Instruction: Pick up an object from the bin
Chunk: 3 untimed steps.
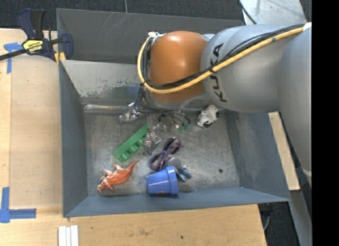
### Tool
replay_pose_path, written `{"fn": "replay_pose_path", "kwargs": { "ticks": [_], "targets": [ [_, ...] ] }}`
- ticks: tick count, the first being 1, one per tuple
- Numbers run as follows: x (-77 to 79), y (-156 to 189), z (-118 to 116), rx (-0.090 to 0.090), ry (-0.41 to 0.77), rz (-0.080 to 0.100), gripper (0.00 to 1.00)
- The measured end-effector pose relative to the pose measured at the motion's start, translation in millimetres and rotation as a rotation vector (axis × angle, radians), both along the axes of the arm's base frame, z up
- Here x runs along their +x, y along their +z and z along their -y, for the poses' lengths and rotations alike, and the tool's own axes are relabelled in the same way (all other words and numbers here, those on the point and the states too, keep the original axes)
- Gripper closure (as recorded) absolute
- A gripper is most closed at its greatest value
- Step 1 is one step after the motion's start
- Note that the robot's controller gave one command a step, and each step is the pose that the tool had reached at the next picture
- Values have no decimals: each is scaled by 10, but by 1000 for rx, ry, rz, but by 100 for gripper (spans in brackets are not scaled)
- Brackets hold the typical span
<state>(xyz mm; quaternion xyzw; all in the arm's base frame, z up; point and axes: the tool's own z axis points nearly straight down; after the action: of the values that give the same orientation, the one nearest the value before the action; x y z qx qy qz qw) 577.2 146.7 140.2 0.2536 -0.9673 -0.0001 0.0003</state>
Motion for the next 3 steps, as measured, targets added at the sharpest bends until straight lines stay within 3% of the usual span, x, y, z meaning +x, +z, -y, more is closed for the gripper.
{"fn": "replay_pose_path", "kwargs": {
  "ticks": [1, 2, 3],
  "targets": [
    [56, -313, 4, 2, 20, 4, 0],
    [241, -567, 28, 1, 231, 6, 0],
    [352, -639, 4, 8, 195, 14, 100]
  ]
}}
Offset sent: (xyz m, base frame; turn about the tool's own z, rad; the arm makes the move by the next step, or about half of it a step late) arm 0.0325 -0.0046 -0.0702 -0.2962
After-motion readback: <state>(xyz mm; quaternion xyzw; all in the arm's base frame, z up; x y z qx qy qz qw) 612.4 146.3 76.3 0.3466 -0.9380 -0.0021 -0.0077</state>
